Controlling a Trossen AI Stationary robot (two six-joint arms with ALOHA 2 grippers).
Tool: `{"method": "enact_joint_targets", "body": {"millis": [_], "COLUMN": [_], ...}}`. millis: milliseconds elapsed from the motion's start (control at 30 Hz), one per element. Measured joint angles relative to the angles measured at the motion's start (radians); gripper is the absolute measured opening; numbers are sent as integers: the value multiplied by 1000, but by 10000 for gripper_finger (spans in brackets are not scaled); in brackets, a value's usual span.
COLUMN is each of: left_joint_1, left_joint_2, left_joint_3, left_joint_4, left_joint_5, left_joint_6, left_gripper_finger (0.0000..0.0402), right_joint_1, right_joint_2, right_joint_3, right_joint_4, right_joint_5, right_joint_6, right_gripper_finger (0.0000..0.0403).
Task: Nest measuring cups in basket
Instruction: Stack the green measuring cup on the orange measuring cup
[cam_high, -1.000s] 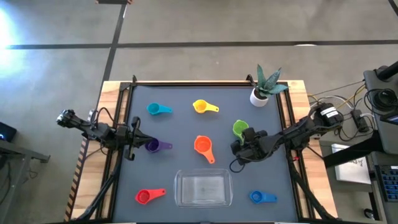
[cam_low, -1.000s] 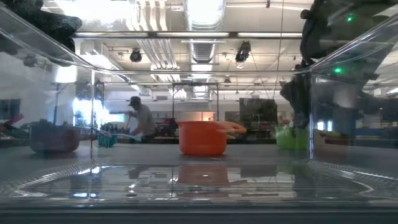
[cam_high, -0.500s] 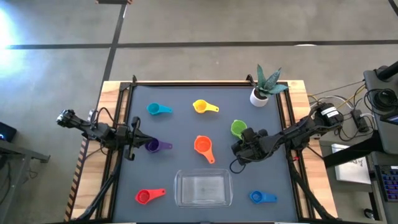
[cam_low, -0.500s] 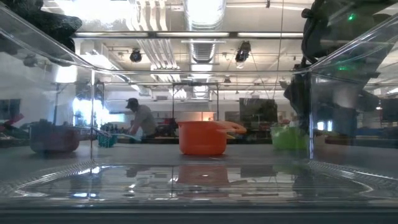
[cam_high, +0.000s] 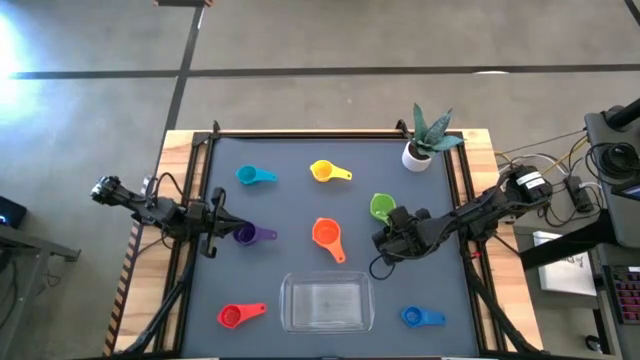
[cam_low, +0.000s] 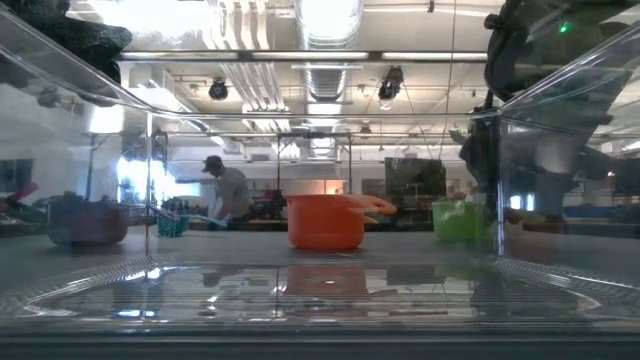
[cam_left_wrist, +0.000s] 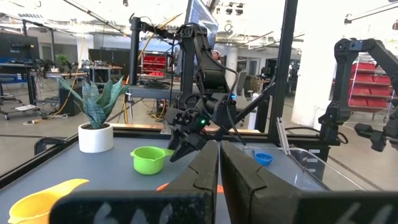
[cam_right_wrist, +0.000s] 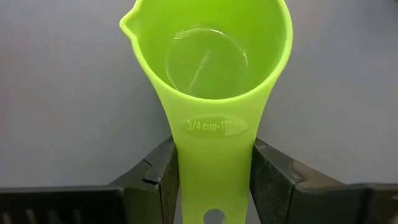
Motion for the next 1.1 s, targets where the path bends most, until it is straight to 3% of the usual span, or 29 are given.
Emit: {"method": "enact_joint_targets", "body": {"millis": [400, 833, 1100], "left_joint_1": [0, 0, 0], "left_joint_2": [0, 0, 0], "left_joint_3": [0, 0, 0], "left_joint_4": [0, 0, 0], "left_joint_5": [0, 0, 0], "left_joint_6": [0, 0, 0], "left_gripper_finger": [0, 0, 0], "right_joint_1": [1, 10, 14], "right_joint_2": [-60, -65, 1], "right_joint_3": [35, 211, 307], "right_joint_4": [8, 95, 138], "right_joint_5": [-10, -9, -19], "right_joint_6": [-37, -209, -261], "right_gripper_finger": [140, 139, 139]}}
